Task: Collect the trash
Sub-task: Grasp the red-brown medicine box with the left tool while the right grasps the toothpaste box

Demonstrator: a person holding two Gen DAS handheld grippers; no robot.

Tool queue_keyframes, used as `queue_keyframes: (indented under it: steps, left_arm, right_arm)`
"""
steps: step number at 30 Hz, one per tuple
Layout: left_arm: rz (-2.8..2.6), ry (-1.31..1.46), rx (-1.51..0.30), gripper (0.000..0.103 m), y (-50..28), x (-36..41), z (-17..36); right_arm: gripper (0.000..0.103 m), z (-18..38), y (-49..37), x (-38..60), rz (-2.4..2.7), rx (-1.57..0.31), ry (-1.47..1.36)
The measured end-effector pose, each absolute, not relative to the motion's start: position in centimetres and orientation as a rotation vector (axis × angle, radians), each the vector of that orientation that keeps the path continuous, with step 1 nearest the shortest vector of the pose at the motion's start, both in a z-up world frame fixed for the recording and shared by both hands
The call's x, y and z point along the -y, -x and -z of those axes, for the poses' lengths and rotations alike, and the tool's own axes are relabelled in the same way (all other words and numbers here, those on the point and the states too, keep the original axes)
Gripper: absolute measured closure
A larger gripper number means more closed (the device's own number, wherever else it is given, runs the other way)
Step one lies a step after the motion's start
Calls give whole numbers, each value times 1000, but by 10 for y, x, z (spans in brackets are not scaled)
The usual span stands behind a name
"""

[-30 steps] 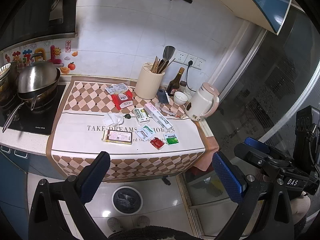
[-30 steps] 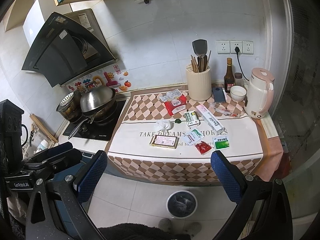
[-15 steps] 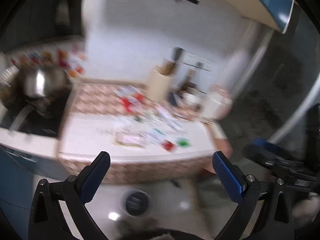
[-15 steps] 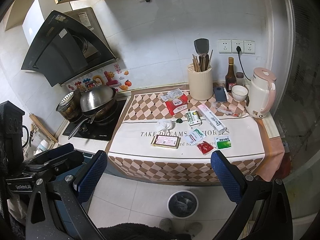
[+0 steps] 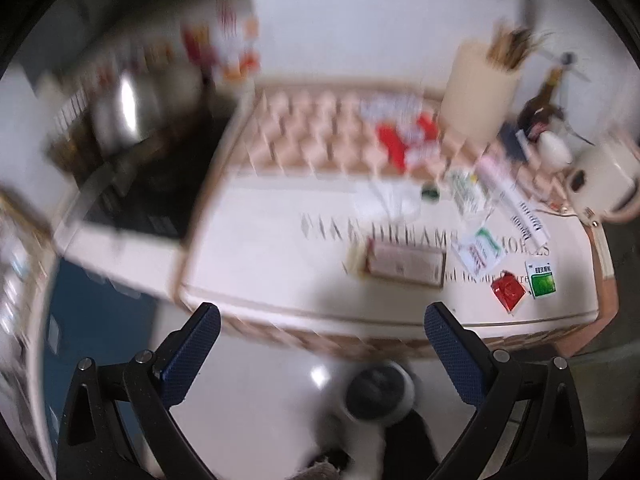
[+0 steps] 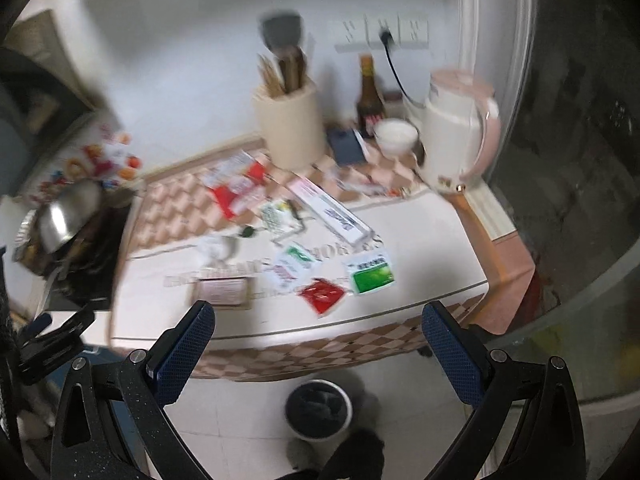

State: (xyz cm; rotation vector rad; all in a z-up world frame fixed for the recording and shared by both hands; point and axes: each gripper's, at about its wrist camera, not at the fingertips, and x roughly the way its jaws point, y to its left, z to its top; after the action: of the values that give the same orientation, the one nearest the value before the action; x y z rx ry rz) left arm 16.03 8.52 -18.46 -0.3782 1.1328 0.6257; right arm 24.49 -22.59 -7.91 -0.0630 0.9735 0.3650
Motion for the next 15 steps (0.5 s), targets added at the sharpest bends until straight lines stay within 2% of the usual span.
queue_keyframes:
  steps: [1,3,5,6,10,15]
  left_arm:
    - [-623,475,-1172,0,-169,-93,202]
    - [-633,684,-1248,0,-184,-106,236]
    - [-647,896,-1285,1,-196,-115,270]
    - [-659,1009,-1295,1,-206,-117,290]
    - [-689,1273,-1293,13,-244,-120,341]
    - [-730,1519,-1249,14,-279,-126,377]
  right_arm:
    - [1,91,-261,223,-368,-988,68]
    - [9,121,-304,214,-375,-1025,104]
    - [27,146,-338,204,-380,-1069,131]
    - [29,161,-358,198,-387,-1098,145]
    - [30,213,-422,166,-425,-1158,251]
    - [29,269,-485,116,-475,-1211,397]
